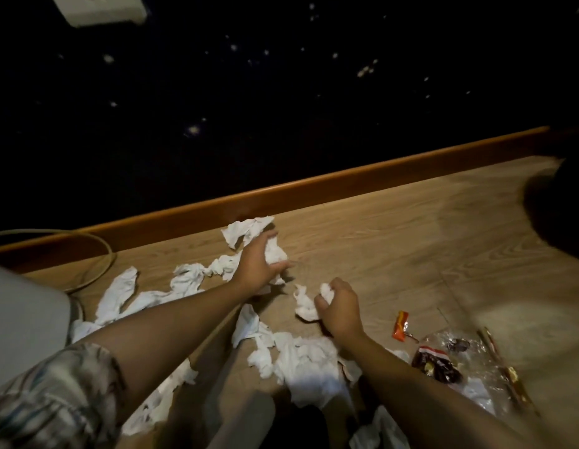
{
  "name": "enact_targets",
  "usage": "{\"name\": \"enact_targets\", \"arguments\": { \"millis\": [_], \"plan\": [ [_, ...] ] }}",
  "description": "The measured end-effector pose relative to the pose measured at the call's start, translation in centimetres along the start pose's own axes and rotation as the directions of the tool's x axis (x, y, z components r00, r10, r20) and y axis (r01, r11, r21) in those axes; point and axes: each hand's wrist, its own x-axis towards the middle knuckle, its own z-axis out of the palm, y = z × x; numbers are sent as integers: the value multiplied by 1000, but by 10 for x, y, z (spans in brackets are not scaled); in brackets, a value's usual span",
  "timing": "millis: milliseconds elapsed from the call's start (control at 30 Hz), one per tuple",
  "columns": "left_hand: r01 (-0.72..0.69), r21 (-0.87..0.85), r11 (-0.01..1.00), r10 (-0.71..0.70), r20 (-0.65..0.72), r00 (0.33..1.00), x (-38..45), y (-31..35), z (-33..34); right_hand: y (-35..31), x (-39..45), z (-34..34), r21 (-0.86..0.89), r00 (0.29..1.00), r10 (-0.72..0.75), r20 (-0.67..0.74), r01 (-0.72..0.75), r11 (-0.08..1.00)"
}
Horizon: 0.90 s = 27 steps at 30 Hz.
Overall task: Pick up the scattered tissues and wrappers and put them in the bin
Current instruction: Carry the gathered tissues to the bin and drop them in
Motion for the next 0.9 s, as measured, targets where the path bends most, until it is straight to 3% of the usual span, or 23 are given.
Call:
{"name": "enact_targets", "arguments": {
  "millis": [100, 167, 267, 367, 533, 700, 833, 900],
  "plan": [
    [137, -203, 970, -152, -61, 986, 6, 16, -2, -6, 12, -21, 280, 979, 161, -123, -122, 952],
    [204, -293, 934, -232, -64, 971, 12, 27, 1, -13, 21, -36, 420, 946, 297, -132, -218, 881],
    [281, -456, 845, -327, -24, 945, 25, 49, 7, -25, 32, -64, 707, 900, 426, 90, -359, 609],
    [310, -535, 786, -333, 57, 941, 40, 76, 17, -38, 32, -98, 810, 876, 401, 269, -431, 398],
    [353, -684, 639, -353, 147, 924, 62, 130, 42, -45, 34, -145, 886, 896, 328, 300, -389, 251],
    [298, -697, 653, -256, 167, 952, 84, 201, 65, -39, 48, -206, 943, 912, 297, 281, -320, 91],
    [290, -763, 578, -85, 298, 951, 99, 272, 80, -31, 59, -267, 989, 944, 300, 141, -124, -77],
    [278, -778, 563, -21, 323, 946, 105, 306, 91, -25, 67, -298, 996, 934, 355, 46, -15, -92]
  ]
}}
